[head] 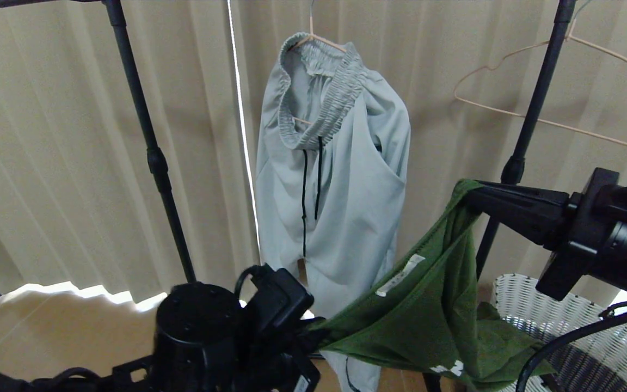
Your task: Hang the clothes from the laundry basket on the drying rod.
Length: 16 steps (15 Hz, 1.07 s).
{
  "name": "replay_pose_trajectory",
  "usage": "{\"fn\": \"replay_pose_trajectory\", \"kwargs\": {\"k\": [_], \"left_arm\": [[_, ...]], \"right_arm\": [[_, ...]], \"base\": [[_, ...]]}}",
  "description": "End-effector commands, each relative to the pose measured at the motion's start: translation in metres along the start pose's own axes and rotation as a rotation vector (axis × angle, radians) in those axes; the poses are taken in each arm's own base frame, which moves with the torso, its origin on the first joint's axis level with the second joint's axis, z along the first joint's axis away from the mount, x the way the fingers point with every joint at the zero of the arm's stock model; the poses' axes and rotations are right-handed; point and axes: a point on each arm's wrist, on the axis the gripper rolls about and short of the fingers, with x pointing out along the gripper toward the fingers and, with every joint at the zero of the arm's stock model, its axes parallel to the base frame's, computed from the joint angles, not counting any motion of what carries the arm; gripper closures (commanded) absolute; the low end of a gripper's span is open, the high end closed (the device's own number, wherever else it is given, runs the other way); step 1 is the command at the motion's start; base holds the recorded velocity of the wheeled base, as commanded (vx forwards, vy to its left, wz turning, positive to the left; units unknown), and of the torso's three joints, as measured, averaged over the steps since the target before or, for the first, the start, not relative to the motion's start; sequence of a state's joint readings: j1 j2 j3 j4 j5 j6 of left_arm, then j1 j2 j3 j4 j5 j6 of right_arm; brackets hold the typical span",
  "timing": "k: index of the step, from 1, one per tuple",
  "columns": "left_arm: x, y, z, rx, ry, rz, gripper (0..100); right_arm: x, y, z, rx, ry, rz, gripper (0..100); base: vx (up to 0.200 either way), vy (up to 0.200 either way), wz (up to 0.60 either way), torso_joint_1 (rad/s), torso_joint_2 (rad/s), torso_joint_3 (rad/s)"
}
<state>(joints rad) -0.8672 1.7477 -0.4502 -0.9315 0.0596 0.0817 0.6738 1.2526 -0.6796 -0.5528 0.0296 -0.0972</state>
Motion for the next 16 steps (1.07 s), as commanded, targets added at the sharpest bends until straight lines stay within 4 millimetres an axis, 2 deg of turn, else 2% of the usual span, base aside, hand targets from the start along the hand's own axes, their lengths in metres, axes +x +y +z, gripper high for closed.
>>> {"fn": "replay_pose_trajectory", "kwargs": {"k": [1, 2, 3, 6, 8, 9, 11, 14, 16], "left_arm": [[-0.039, 0.035, 0.041, -0.036, -0.124, 0.129, 100], [-0.047, 0.047, 0.057, -0.048, -0.134, 0.17, 100], [-0.063, 0.065, 0.081, -0.068, -0.123, 0.23, 100], [-0.078, 0.083, 0.13, -0.083, -0.179, 0.288, 100], [-0.081, 0.088, 0.137, -0.092, -0.155, 0.301, 100], [-0.081, 0.088, 0.135, -0.107, -0.141, 0.299, 100], [-0.084, 0.089, 0.14, -0.109, -0.161, 0.304, 100], [-0.091, 0.087, 0.168, -0.092, -0.238, 0.308, 100], [-0.087, 0.092, 0.19, -0.084, -0.3, 0.317, 100]], "right_arm": [[-0.006, -0.011, -0.002, 0.0, -0.002, -0.06, 100], [-0.006, -0.013, 0.0, 0.001, -0.009, -0.071, 100], [-0.007, -0.019, 0.0, 0.001, -0.006, -0.1, 100], [0.0, -0.03, 0.001, 0.004, 0.0, -0.143, 100], [0.012, -0.033, 0.003, 0.006, 0.004, -0.144, 100], [0.029, -0.038, 0.005, 0.017, 0.012, -0.158, 100], [0.036, -0.047, 0.007, 0.018, -0.007, -0.188, 100], [0.041, -0.058, 0.02, 0.005, -0.084, -0.226, 100], [0.045, -0.06, 0.028, 0.009, -0.111, -0.226, 100]], "base": [[0.0, 0.0, 0.0, 0.0, 0.0, 0.0], [0.0, 0.0, 0.0, 0.0, 0.0, 0.0], [0.0, 0.0, 0.0, 0.0, 0.0, 0.0], [0.0, 0.0, 0.0, 0.0, 0.0, 0.0], [0.0, 0.0, 0.0, 0.0, 0.0, 0.0], [0.0, 0.0, 0.0, 0.0, 0.0, 0.0], [0.0, 0.0, 0.0, 0.0, 0.0, 0.0], [0.0, 0.0, 0.0, 0.0, 0.0, 0.0], [0.0, 0.0, 0.0, 0.0, 0.0, 0.0]]}}
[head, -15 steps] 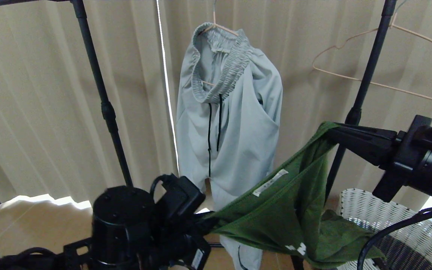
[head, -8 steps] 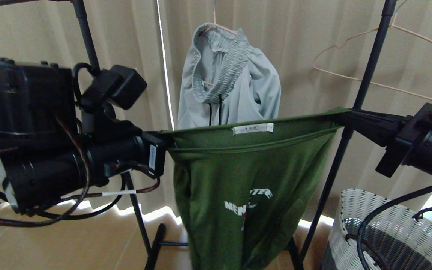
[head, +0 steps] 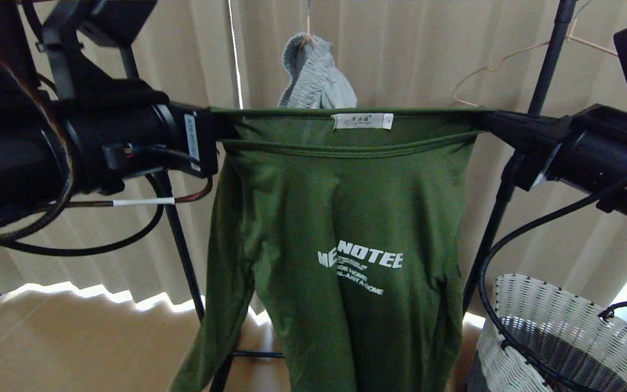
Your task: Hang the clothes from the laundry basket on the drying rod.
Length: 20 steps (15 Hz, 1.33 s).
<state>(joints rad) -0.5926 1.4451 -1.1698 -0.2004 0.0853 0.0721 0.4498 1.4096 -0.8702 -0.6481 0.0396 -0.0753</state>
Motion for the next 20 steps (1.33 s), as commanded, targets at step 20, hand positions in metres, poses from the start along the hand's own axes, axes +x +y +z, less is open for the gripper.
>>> {"fn": "replay_pose_trajectory", "kwargs": {"k": [20], "left_arm": [[0.09, 0.003, 0.022, 0.014, -0.021, 0.124, 100]], "right_arm": [[-0.036, 0.02, 0.052, 0.062, 0.032, 0.121, 100]], "base": [[0.0, 0.0, 0.0, 0.0, 0.0, 0.0]]}}
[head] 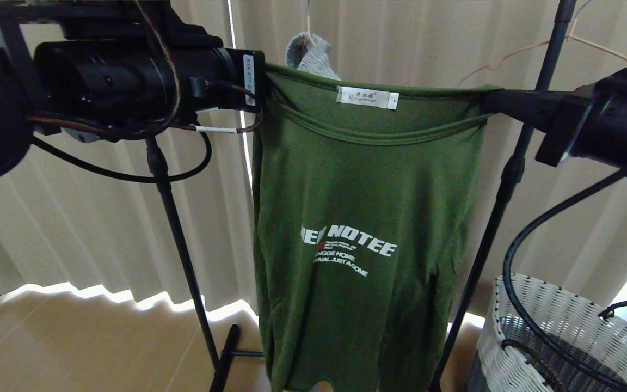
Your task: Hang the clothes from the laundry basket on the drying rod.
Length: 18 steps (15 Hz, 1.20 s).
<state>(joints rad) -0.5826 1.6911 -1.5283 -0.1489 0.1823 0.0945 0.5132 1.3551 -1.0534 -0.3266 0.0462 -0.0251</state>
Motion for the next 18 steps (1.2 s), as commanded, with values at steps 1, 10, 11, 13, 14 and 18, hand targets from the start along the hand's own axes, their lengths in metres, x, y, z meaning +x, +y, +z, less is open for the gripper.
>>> {"fn": "replay_pose_trajectory", "kwargs": {"k": [1, 10, 11, 13, 14, 18], "left_arm": [[0.024, -0.002, -0.012, 0.001, 0.03, 0.017, 100], [0.005, 0.002, -0.001, 0.001, 0.014, 0.023, 100], [-0.001, 0.003, 0.001, 0.005, 0.008, 0.021, 100], [-0.015, 0.005, 0.006, 0.007, 0.01, -0.003, 100], [-0.024, 0.005, 0.008, 0.009, 0.02, -0.041, 100], [-0.061, 0.008, 0.008, 0.039, 0.038, -0.211, 100]], "right_arm": [[-0.03, 0.014, 0.014, 0.001, -0.046, 0.064, 100], [-0.028, 0.012, 0.012, 0.0, -0.026, 0.049, 100], [-0.023, 0.012, 0.015, 0.0, -0.03, 0.049, 100], [-0.005, 0.001, 0.015, 0.0, -0.017, 0.0, 100], [0.005, -0.005, 0.013, 0.0, -0.004, -0.021, 100], [0.042, -0.008, 0.008, 0.002, -0.076, -0.023, 100]], "base": [[0.0, 0.0, 0.0, 0.0, 0.0, 0.0], [0.0, 0.0, 0.0, 0.0, 0.0, 0.0], [0.0, 0.0, 0.0, 0.0, 0.0, 0.0], [0.0, 0.0, 0.0, 0.0, 0.0, 0.0], [0.0, 0.0, 0.0, 0.0, 0.0, 0.0], [0.0, 0.0, 0.0, 0.0, 0.0, 0.0]]}}
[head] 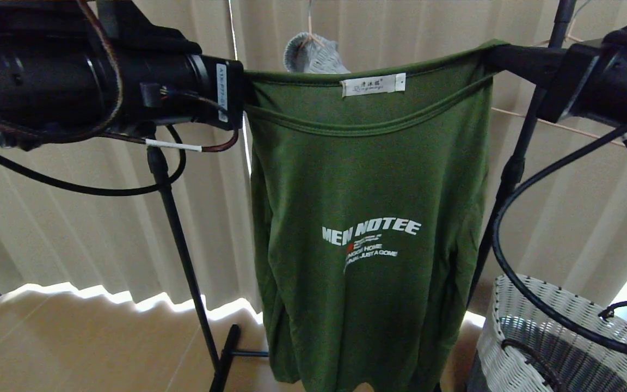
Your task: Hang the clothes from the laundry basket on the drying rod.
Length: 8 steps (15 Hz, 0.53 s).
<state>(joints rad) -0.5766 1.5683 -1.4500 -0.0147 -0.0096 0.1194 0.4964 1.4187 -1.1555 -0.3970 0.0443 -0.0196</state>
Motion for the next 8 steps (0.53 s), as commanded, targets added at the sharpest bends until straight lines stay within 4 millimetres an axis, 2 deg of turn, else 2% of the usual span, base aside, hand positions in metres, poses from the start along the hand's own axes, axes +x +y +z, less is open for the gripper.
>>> {"fn": "replay_pose_trajectory", "kwargs": {"k": [1, 2, 4, 6, 8], "left_arm": [[-0.026, -0.001, 0.005, 0.015, -0.031, -0.039, 100], [-0.043, -0.004, 0.005, 0.018, -0.057, -0.147, 100], [-0.059, -0.007, 0.002, 0.02, -0.073, -0.246, 100], [-0.065, -0.01, 0.0, 0.023, -0.074, -0.264, 100], [-0.065, -0.011, -0.002, 0.022, -0.068, -0.266, 100]], "right_arm": [[0.028, -0.002, -0.017, 0.002, 0.025, -0.002, 100], [0.041, -0.002, -0.021, 0.001, 0.007, -0.001, 100], [0.054, -0.003, -0.023, 0.0, -0.018, -0.001, 100], [0.063, -0.003, -0.025, -0.001, -0.029, -0.001, 100], [0.064, -0.003, -0.026, -0.001, -0.027, -0.001, 100]], "base": [[0.0, 0.0, 0.0, 0.0, 0.0, 0.0], [0.0, 0.0, 0.0, 0.0, 0.0, 0.0], [0.0, 0.0, 0.0, 0.0, 0.0, 0.0], [0.0, 0.0, 0.0, 0.0, 0.0, 0.0], [0.0, 0.0, 0.0, 0.0, 0.0, 0.0]]}}
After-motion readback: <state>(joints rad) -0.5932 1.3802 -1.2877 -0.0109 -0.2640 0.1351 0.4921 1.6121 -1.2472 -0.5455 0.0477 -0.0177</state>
